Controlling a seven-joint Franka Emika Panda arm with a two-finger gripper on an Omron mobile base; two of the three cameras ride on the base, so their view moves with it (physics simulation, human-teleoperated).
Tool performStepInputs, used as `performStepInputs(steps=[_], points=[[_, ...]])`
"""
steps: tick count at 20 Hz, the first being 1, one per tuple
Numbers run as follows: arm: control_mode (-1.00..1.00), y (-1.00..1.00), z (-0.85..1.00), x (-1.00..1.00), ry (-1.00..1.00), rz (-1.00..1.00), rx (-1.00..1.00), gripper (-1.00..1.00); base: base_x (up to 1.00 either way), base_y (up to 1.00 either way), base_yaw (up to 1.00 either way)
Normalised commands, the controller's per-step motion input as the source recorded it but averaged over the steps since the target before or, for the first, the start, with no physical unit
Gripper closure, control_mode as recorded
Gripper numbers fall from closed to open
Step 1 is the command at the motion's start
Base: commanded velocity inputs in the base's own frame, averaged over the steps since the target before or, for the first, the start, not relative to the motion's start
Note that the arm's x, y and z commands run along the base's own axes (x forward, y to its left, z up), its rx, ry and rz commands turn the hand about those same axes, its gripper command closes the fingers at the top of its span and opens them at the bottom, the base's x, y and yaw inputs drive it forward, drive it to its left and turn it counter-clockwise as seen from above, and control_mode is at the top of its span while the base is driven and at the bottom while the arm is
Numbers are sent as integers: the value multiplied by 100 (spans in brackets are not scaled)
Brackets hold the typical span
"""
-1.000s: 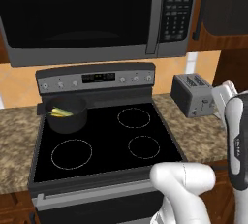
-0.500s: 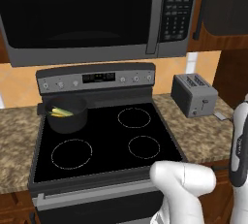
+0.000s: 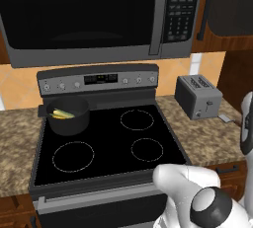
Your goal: Put the corn and corn in the pot. Retrieve the spatula and lightly stir the vegetables in the pot.
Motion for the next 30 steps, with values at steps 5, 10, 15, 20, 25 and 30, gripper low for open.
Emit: performStepInputs(steps=[5,10,15,20,25,30], points=[[-100,-36,-48,23,5,-30,6,-100,0,0,0],[-100,-49,-60,16,0,-22,1,-100,0,0,0],[-100,-36,-39,47,0,-16,7,-100,0,0,0],[-100,-60,-28,51,6,-8,10,-100,0,0,0],[-100,-52,-25,49,4,-2,10,-100,0,0,0],[-100,-47,-46,21,2,0,5,-100,0,0,0]])
